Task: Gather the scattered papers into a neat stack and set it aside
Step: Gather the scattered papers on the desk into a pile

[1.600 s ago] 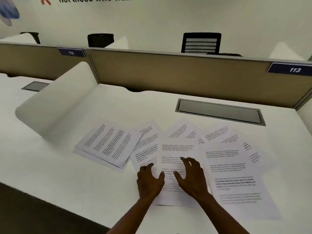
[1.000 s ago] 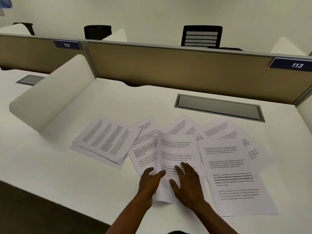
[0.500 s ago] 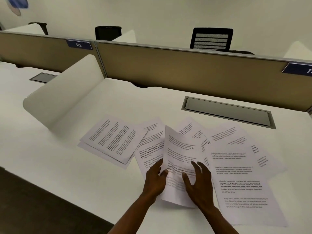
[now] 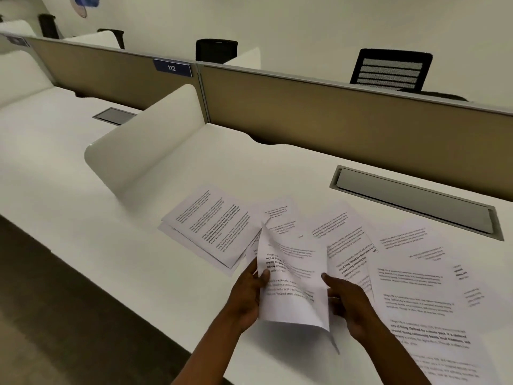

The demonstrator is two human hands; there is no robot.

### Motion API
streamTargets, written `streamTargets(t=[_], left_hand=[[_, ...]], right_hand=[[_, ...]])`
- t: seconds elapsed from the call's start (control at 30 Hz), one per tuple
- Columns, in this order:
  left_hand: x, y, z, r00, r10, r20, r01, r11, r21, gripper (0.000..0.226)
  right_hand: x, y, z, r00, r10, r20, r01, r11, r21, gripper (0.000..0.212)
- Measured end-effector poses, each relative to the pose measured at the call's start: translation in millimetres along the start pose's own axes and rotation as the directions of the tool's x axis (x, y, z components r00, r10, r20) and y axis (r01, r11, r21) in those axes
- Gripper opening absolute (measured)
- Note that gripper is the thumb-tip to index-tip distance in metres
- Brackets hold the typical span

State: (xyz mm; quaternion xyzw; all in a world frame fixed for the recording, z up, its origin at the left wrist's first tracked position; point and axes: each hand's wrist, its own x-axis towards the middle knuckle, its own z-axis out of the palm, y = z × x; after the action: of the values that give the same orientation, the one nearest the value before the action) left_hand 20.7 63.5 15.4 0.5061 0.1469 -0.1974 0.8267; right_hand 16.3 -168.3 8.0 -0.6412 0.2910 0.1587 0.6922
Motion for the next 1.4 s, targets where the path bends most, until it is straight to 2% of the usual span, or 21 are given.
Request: streamTargets(t=[0.07, 0.13, 0.23, 0.33, 0.4, 0.5, 0.53, 0.6, 0.7, 0.8, 0.87, 0.93, 1.03, 1.17, 1.3, 1.4], left_hand=[[0.9, 0.4, -12.2, 1.000, 0.003, -0.028, -0.002, 0.999, 0.035, 0.043], [0.5, 0.1, -23.6, 0.999, 0.009, -0.041, -0.005, 0.993, 0.115, 0.041], [-0.5, 0.6, -37.1, 0.994, 0.004, -0.105, 0.021, 0.970, 0.242, 0.035], [2.3, 5.0, -48.7, 0.976, 0.071, -0.208, 0.021, 0.910, 0.414, 0.026], [8.4, 10.1, -56.0, 0.915, 0.160, -0.370, 0.039, 0.878, 0.477, 0.027], [27.8, 23.4, -66.0, 0.710, 0.346, -0.614, 0.142, 0.783, 0.605, 0.050], [35.7, 29.4, -69.0, 0.657, 0.394, -0.643, 0.203, 0.728, 0.654, 0.060], [52.1, 39.6, -75.7, 0.608, 0.446, -0.657, 0.326, 0.614, 0.719, 0.076], [70.1, 45.4, -82.0, 0.633, 0.461, -0.622, 0.458, 0.426, 0.780, 0.085], [78.4, 46.5, -83.8, 0.680, 0.469, -0.564, 0.438, 0.358, 0.825, 0.081], [80.8, 46.0, -90.6, 0.710, 0.465, -0.529, 0.393, 0.361, 0.846, 0.085], [79.1, 45.5, -98.2, 0.721, 0.470, -0.509, 0.335, 0.406, 0.850, 0.093], [73.8, 46.5, -103.1, 0.699, 0.490, -0.520, 0.247, 0.517, 0.819, 0.099], [72.2, 48.4, -105.1, 0.659, 0.456, -0.598, 0.206, 0.656, 0.726, 0.100], [77.3, 50.6, -108.4, 0.646, 0.409, -0.645, 0.178, 0.740, 0.648, 0.101], [80.6, 52.6, -109.6, 0.649, 0.383, -0.657, 0.160, 0.776, 0.610, 0.100]], right_hand=[[1.0, -1.4, 4.0, 0.994, 0.044, 0.098, -0.056, 0.992, 0.115, 0.031], [4.0, -0.9, 8.7, 0.984, 0.042, 0.174, -0.068, 0.987, 0.147, 0.039], [8.0, 1.9, 20.8, 0.992, -0.065, 0.111, 0.056, 0.995, 0.083, 0.038], [13.6, 0.6, 32.9, 0.983, -0.172, 0.068, 0.174, 0.984, -0.023, 0.051], [18.6, -4.7, 39.2, 0.974, -0.211, 0.085, 0.219, 0.971, -0.095, 0.056], [24.0, -23.8, 48.7, 0.954, -0.267, 0.138, 0.290, 0.938, -0.191, 0.047], [26.1, -32.5, 52.2, 0.945, -0.292, 0.150, 0.319, 0.925, -0.207, 0.043], [33.0, -51.4, 60.7, 0.932, -0.316, 0.180, 0.353, 0.906, -0.235, 0.040], [47.5, -80.2, 76.1, 0.901, -0.329, 0.283, 0.408, 0.864, -0.295, 0.039], [64.7, -112.0, 96.3, 0.853, -0.333, 0.402, 0.479, 0.807, -0.345, 0.039], [79.5, -131.5, 112.0, 0.830, -0.312, 0.463, 0.515, 0.747, -0.420, 0.040], [99.2, -143.4, 127.2, 0.831, -0.266, 0.489, 0.521, 0.681, -0.515, 0.042], [125.3, -147.1, 148.7, 0.847, -0.247, 0.471, 0.517, 0.589, -0.621, 0.047], [140.1, -132.2, 172.9, 0.877, -0.243, 0.415, 0.480, 0.489, -0.728, 0.056], [140.2, -112.5, 186.8, 0.883, -0.287, 0.371, 0.467, 0.459, -0.756, 0.047], [137.6, -103.8, 195.4, 0.891, -0.329, 0.314, 0.443, 0.476, -0.759, 0.040]])
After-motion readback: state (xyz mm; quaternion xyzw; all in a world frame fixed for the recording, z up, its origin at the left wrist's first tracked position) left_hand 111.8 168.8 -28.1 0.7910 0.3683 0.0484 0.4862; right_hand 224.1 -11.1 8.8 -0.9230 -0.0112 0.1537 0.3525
